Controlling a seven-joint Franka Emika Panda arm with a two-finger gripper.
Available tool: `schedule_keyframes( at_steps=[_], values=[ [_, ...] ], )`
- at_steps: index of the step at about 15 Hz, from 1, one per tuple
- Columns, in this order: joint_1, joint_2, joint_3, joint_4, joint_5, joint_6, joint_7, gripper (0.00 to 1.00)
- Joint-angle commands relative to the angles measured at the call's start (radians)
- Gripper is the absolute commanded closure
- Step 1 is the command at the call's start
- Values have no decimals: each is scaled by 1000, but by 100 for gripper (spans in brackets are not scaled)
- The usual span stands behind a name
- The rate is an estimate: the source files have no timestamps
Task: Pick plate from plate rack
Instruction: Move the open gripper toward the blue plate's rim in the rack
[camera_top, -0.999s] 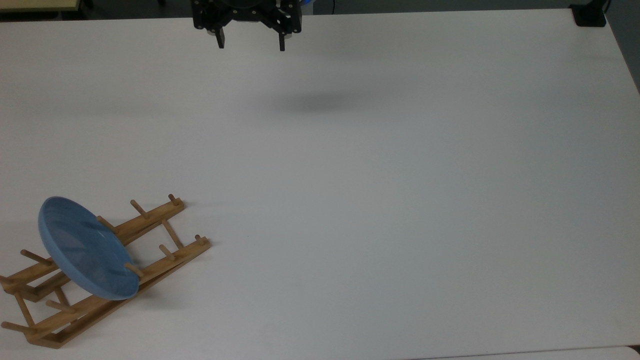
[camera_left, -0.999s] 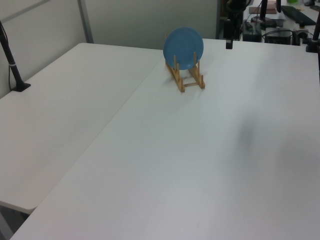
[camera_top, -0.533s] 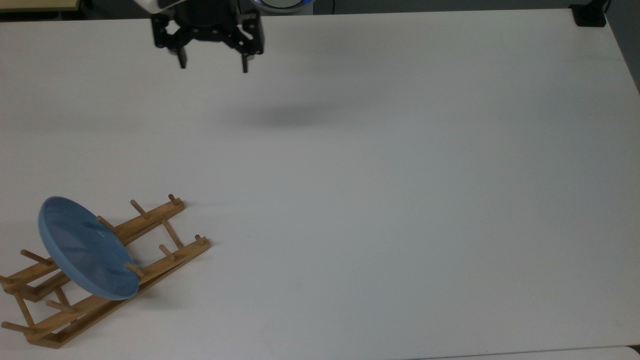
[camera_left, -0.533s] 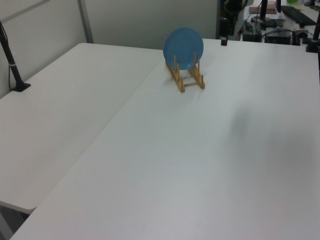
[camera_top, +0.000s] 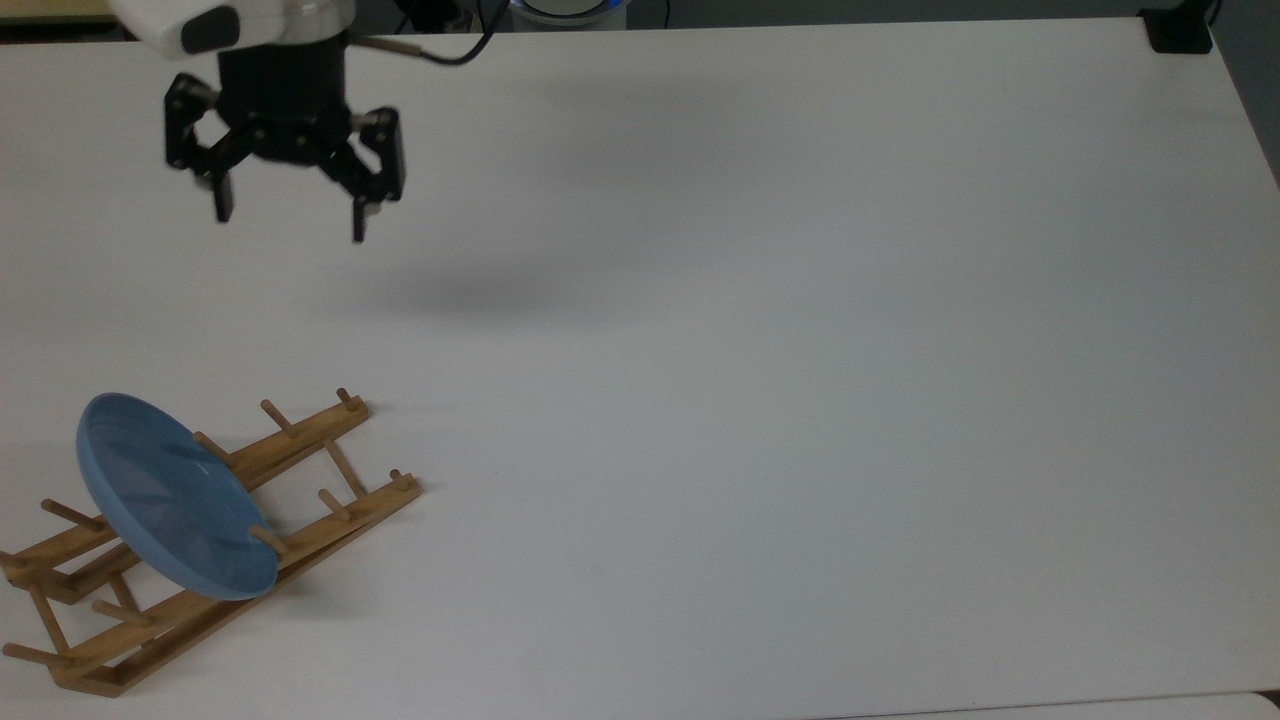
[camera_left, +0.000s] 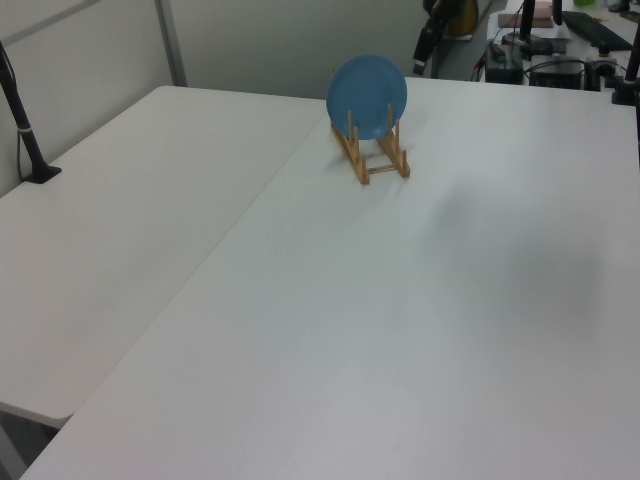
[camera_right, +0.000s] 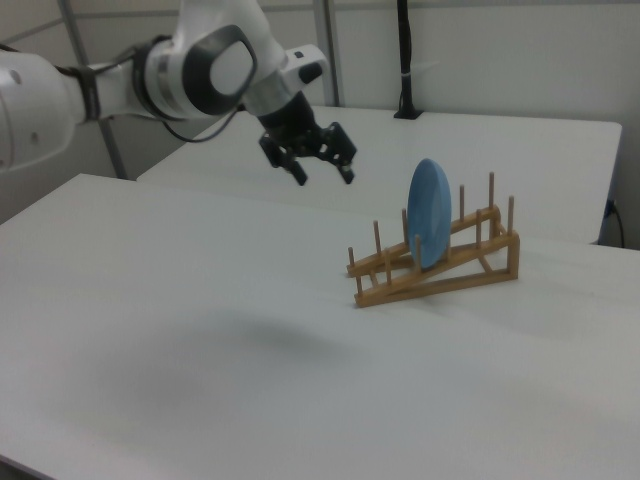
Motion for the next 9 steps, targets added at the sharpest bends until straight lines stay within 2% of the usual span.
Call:
schedule_keyframes(
  at_steps=[1,7,9],
  values=[
    [-46,71,10,13,-67,162,-23,0],
    [-129,161,8,34,-127,403,-80,0],
    [-142,189,8,34,-158,475,-78,10]
  ],
)
